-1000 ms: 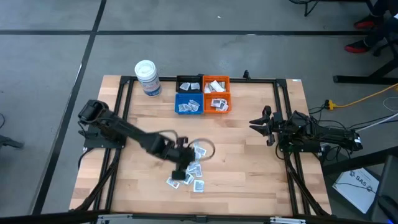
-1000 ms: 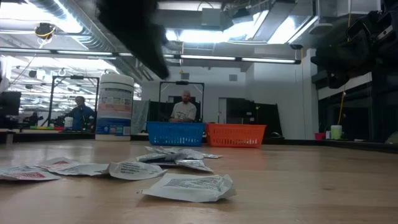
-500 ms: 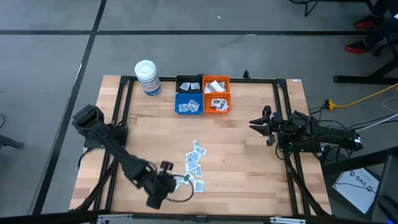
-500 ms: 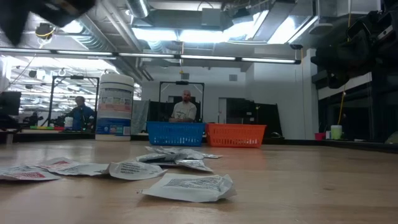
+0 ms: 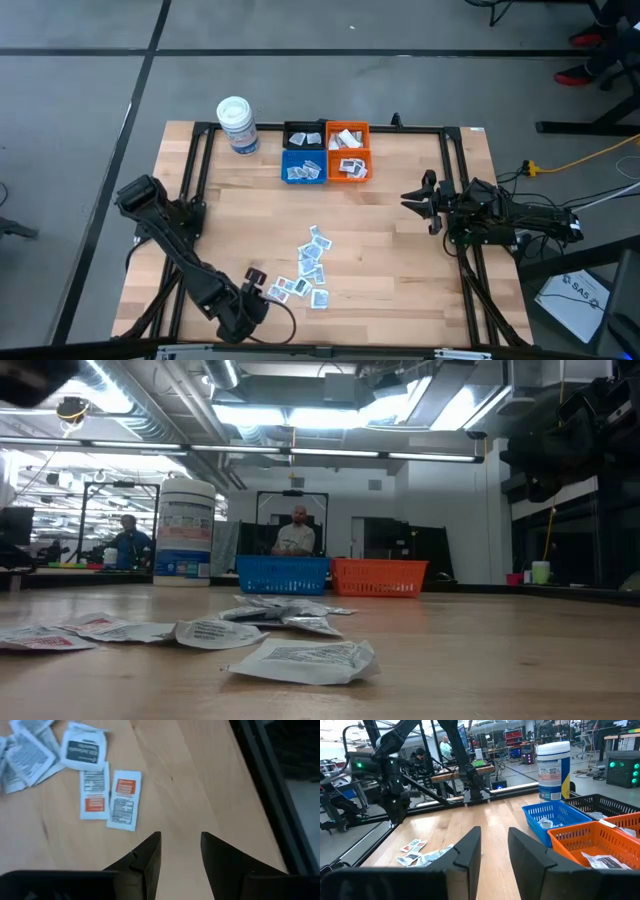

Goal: Pick & Place First Aid Supplies
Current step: Put the ointment pack into the blue bin

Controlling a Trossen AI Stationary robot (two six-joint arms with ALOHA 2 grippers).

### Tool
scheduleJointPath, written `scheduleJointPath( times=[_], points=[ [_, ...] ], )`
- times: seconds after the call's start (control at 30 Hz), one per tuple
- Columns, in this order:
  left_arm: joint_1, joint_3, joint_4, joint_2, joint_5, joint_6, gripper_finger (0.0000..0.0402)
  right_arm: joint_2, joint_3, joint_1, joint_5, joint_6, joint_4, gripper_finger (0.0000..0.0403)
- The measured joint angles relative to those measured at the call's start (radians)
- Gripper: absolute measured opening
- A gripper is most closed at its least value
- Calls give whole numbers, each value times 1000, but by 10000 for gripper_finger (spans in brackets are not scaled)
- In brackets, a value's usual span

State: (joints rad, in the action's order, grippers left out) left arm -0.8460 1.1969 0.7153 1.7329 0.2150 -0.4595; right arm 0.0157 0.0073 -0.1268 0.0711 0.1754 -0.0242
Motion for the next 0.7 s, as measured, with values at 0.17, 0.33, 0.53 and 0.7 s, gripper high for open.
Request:
scheduleJointPath(
  times=[0.17,0.33,0.53,0.7],
  points=[
    [24,-1,-11,70,39,46,132,0,0,0,0,0,0,100],
    [77,-1,-48,116,67,94,132,0,0,0,0,0,0,100],
    [146,-1,-54,141,46,115,130,0,0,0,0,0,0,100],
    [176,-1,-80,166,-38,137,130,0,0,0,0,0,0,100]
  ],
)
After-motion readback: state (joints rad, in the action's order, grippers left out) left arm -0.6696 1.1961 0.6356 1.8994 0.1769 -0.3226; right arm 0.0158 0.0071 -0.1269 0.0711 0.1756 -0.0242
